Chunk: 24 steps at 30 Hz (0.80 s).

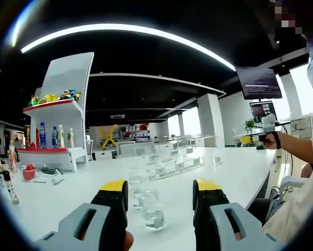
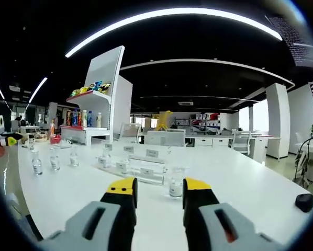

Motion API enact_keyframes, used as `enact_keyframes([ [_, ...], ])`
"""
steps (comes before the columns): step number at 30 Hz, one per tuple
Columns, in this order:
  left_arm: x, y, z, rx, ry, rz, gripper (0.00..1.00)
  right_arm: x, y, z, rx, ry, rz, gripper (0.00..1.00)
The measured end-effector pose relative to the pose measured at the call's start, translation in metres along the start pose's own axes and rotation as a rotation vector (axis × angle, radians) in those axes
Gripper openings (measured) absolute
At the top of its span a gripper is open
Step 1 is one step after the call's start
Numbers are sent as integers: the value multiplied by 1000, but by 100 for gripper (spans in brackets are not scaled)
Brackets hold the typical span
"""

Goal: Identify the label on the chemical reagent bottle, grasp the chemical reagent bottle, and place it in the designated position on the reagent rack

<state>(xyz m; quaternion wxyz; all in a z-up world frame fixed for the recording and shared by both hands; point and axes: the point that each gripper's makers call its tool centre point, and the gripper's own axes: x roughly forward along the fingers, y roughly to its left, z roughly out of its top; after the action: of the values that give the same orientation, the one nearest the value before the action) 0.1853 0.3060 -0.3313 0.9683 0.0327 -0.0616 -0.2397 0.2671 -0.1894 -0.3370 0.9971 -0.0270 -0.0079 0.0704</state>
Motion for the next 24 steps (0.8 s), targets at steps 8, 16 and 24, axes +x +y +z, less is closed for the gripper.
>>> enact_keyframes([
  [8,2,3,-3,-4,8,4,49,18,-3,-2,-16,14,-6,35],
  [16,1,4,-3,-1,12,5,49,39,-5,-9,-35,43,-4,35],
  [24,2,5,-6,-4,18,4,49,54,-5,-10,-36,54,-6,35],
])
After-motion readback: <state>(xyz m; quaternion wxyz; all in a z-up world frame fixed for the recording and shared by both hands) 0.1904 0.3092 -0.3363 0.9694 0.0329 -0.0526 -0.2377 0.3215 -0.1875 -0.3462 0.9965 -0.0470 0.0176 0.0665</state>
